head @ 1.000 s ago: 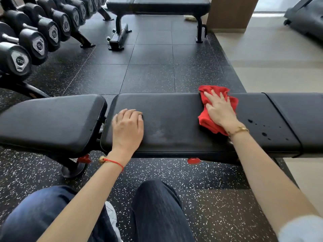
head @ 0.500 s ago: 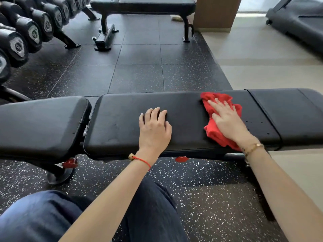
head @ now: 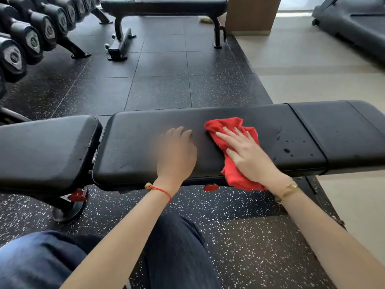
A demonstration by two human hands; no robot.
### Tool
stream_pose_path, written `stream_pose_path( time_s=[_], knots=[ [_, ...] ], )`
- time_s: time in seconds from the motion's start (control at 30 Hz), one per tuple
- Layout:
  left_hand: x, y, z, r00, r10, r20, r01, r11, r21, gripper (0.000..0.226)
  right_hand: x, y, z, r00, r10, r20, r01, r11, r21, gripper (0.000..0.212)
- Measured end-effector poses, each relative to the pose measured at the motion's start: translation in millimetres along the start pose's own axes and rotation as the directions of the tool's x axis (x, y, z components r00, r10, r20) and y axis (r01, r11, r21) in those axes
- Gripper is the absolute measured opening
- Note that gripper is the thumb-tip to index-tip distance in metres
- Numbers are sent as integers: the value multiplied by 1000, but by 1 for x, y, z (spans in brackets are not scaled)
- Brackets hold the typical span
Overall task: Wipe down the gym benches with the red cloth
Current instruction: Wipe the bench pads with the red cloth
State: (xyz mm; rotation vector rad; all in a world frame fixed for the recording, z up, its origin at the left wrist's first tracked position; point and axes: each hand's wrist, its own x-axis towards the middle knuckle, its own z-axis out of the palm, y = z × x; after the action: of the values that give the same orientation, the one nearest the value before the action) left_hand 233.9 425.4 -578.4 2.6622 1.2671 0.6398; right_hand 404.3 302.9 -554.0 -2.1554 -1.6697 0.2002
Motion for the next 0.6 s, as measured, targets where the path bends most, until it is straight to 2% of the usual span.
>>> stream_pose_path(
  time_s=[0.1, 0.23, 0.3, 0.37, 0.47, 0.6],
  knots=[
    [0, -1, 1, 1000, 7, 6, -7, 1000, 0, 42, 12, 37, -16, 989, 146, -15, -146, 989, -11, 53],
    [-1, -2, 3, 1000, 2, -11, -2, 1000, -5, 41, 64, 68, -30, 936, 349, -34, -351, 935, -45, 52],
    [-1, -2, 2, 1000, -1, -9, 1, 1000, -6, 41, 82, 56, -25, 937, 346, -36, -348, 935, -66, 52],
    [-1, -1, -1, 1000, -6, 0, 6, 1000, -8, 42, 86, 32, -14, 958, 285, -21, -286, 955, -76, 52],
    [0, -1, -2, 1000, -4, 6, 4, 1000, -5, 42, 72, -2, 6, 985, 173, -13, -173, 982, -69, 53],
    [1, -2, -3, 1000, 8, 22, -8, 1000, -4, 43, 47, -20, 12, 991, 135, -3, -135, 989, -66, 53]
  ],
)
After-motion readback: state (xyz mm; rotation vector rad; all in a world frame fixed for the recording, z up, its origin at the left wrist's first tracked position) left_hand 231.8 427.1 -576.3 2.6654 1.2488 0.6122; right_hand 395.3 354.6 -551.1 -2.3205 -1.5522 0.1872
